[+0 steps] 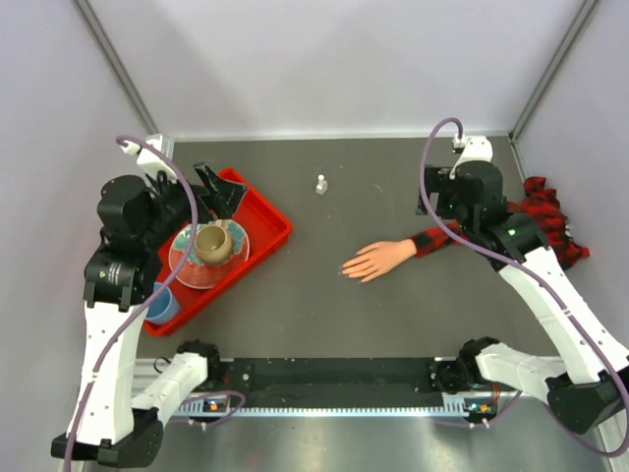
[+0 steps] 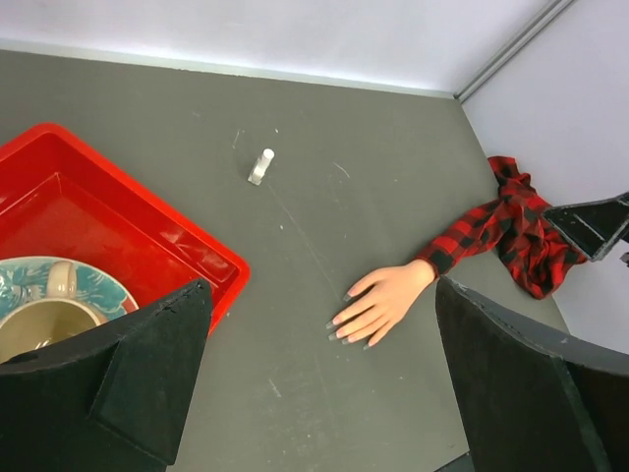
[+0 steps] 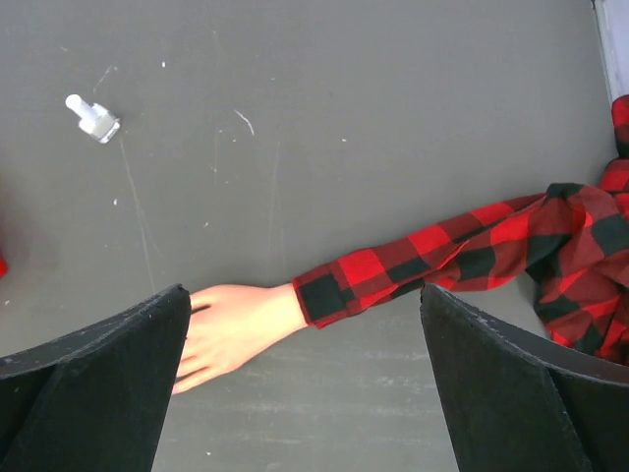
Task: Paint the nails
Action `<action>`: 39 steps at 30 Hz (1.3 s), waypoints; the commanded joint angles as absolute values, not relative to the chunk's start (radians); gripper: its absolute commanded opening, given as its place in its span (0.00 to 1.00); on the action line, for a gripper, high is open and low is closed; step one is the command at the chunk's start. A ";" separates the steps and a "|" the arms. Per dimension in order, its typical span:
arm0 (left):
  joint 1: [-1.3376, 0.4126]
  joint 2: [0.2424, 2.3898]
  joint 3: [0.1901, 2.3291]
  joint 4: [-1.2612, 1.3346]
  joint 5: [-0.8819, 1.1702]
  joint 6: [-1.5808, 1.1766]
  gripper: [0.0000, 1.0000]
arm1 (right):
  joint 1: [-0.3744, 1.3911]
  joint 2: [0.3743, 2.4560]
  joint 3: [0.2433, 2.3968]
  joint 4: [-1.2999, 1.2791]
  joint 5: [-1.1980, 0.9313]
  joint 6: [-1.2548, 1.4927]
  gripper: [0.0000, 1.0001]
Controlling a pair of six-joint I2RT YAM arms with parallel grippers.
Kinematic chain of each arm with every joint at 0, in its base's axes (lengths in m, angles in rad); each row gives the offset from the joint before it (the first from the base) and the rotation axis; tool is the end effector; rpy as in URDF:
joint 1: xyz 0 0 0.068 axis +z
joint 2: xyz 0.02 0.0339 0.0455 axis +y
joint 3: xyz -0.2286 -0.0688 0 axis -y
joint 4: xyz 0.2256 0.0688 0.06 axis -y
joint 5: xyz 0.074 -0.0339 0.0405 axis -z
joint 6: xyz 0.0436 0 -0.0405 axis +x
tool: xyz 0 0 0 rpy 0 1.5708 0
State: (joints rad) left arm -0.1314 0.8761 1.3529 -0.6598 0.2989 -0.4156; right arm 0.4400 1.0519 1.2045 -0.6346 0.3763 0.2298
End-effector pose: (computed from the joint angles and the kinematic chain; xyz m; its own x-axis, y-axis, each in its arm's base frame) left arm 0.1572 -0.0337 0.4249 -0.3315 -0.3454 -0.8780 0.3043 0.8417 -0.4460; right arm 0.2077 0.0801 0.3525 -0.4315 0.0310 -0.9016 -0.0033 0.9993 0.0360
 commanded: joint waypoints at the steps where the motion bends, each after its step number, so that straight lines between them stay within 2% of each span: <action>1: -0.126 0.861 1.327 -0.617 0.304 -0.408 0.99 | 0.433 1.132 1.242 -0.603 0.408 0.245 0.99; 4: -0.126 0.856 1.283 -0.578 0.311 -0.417 0.99 | 0.433 1.247 1.327 -0.629 0.387 0.282 0.99; 9: -0.126 0.873 1.227 -0.540 0.327 -0.417 0.99 | 0.440 1.411 1.400 -0.528 0.252 0.305 0.99; 14: -0.126 0.891 1.184 -0.532 0.348 -0.428 0.97 | 0.502 1.652 1.586 -0.502 0.323 0.353 0.98; 18: -0.126 0.887 1.152 -0.525 0.359 -0.442 0.95 | 0.548 1.883 1.725 -0.459 0.373 0.403 0.90; 25: -0.126 0.854 1.072 -0.486 0.379 -0.482 0.93 | 0.607 2.165 1.954 -0.318 0.385 0.385 0.81; 30: -0.126 0.862 1.063 -0.471 0.394 -0.488 0.92 | 0.617 2.258 2.020 -0.242 0.357 0.374 0.60; 39: -0.126 0.874 1.060 -0.459 0.411 -0.482 0.92 | 0.638 2.368 2.092 -0.235 0.321 0.339 0.60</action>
